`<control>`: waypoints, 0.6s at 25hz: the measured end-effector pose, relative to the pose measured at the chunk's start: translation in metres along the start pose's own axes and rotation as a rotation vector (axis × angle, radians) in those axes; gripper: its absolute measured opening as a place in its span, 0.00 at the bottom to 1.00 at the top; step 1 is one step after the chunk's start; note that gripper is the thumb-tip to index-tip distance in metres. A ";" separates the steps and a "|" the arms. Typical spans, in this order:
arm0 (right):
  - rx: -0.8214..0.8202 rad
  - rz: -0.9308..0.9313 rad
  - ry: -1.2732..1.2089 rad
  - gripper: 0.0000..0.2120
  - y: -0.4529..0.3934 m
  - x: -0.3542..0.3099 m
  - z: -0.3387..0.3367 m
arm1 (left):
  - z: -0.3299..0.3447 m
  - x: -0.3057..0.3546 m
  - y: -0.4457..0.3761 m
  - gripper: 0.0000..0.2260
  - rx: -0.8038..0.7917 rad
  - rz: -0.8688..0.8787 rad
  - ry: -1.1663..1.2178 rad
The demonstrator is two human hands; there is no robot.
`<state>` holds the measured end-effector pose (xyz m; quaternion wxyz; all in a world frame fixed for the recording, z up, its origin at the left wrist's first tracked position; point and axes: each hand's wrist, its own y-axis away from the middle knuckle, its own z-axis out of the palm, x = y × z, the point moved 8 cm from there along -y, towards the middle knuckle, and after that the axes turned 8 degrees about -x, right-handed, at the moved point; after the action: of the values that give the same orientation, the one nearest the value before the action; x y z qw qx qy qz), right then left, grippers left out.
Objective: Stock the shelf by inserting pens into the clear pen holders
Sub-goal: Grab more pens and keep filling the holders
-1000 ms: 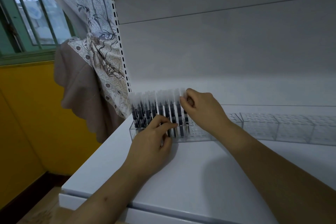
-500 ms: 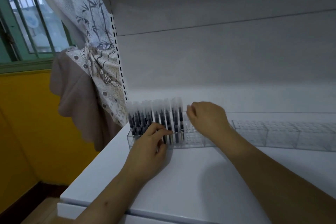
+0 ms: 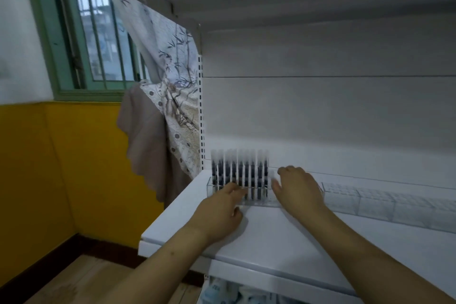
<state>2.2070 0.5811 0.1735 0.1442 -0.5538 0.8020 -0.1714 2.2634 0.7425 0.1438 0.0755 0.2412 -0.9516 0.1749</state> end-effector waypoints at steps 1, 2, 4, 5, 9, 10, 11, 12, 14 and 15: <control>0.161 -0.018 -0.100 0.11 0.012 -0.016 -0.021 | -0.011 -0.002 0.016 0.23 0.066 -0.037 0.017; 0.276 -0.064 -0.208 0.10 0.024 -0.036 -0.038 | -0.022 -0.005 0.035 0.22 0.126 -0.070 0.038; 0.257 -0.204 -0.384 0.10 0.043 -0.089 -0.052 | -0.039 -0.015 0.079 0.20 0.223 -0.145 0.073; 0.171 -0.286 -0.451 0.10 0.050 -0.121 -0.047 | -0.045 -0.025 0.108 0.19 0.263 -0.205 0.091; -0.105 -0.559 -0.530 0.15 0.090 -0.242 -0.001 | -0.036 -0.083 0.242 0.16 0.341 -0.543 0.229; -0.212 -0.629 -0.517 0.17 0.107 -0.273 0.018 | -0.024 -0.099 0.285 0.16 0.338 -0.652 0.263; -0.331 -0.691 -0.497 0.19 0.123 -0.299 0.039 | -0.010 -0.111 0.325 0.16 0.323 -0.757 0.287; -0.453 -0.744 -0.468 0.21 0.139 -0.320 0.060 | 0.007 -0.121 0.365 0.16 0.299 -0.859 0.309; -0.711 -0.815 -0.392 0.25 0.171 -0.358 0.099 | 0.041 -0.137 0.436 0.17 0.248 -1.040 0.373; -0.854 -0.836 -0.346 0.27 0.188 -0.376 0.123 | 0.059 -0.145 0.469 0.17 0.227 -1.119 0.416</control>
<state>2.2309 0.9809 -0.0031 -0.0413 -0.8495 0.4801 0.2148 2.1584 1.1694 -0.0835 0.3143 0.6720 -0.6212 0.2527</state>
